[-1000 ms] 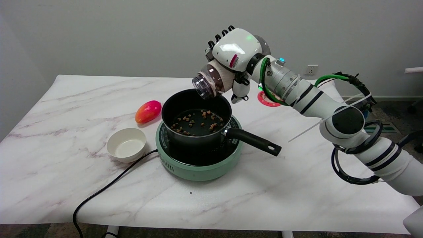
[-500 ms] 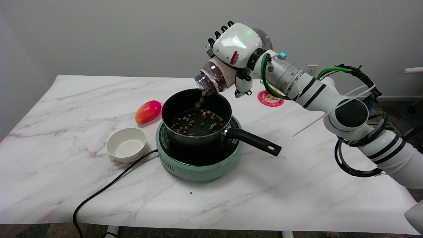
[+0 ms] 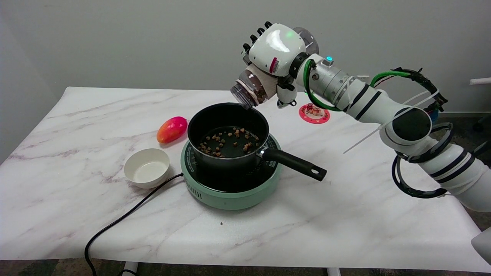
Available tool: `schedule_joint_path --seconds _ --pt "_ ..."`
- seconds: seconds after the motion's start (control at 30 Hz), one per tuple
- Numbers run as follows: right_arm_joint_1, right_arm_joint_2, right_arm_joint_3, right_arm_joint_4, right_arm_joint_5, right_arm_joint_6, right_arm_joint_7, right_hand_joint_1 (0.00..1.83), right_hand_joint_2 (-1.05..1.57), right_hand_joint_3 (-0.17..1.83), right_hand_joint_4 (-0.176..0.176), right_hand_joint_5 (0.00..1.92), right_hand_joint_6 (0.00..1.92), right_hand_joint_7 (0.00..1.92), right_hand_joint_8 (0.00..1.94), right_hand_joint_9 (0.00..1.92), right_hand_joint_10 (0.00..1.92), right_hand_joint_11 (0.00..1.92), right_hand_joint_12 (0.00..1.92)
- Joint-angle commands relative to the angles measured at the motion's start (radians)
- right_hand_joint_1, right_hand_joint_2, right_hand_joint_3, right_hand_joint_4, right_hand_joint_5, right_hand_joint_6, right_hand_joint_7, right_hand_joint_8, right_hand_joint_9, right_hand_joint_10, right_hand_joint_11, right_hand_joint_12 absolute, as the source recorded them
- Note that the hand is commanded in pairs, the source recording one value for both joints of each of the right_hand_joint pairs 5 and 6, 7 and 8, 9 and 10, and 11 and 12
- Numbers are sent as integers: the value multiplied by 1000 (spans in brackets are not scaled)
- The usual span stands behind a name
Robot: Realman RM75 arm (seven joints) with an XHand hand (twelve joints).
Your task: Pour the contents of the bottle into the soup pot.
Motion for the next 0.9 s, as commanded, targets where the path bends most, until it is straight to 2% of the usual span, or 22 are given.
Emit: schedule_joint_path --seconds 0.03,0.37,0.4,0.43,0.47,0.9 --pt "21 16 3 -8 -8 30 -30 1384 1108 544 0 1920 1920 1883 1883 1310 1310 1172 1172" --pt "34 21 8 7 -48 48 -34 1388 1087 562 0 1920 1920 1883 1883 1306 1306 1165 1165" --pt "43 27 -17 50 -90 54 -4 1388 1085 562 0 1920 1920 1883 1883 1307 1307 1166 1166" --pt "65 42 -98 179 -221 69 92 1387 1086 564 0 1920 1920 1885 1885 1308 1308 1166 1166" --pt "41 27 4 13 -49 54 -34 1387 1088 565 0 1920 1920 1885 1885 1308 1308 1165 1165" --pt "71 34 0 17 -57 80 -53 1385 1097 564 0 1920 1920 1893 1893 1315 1315 1173 1173"
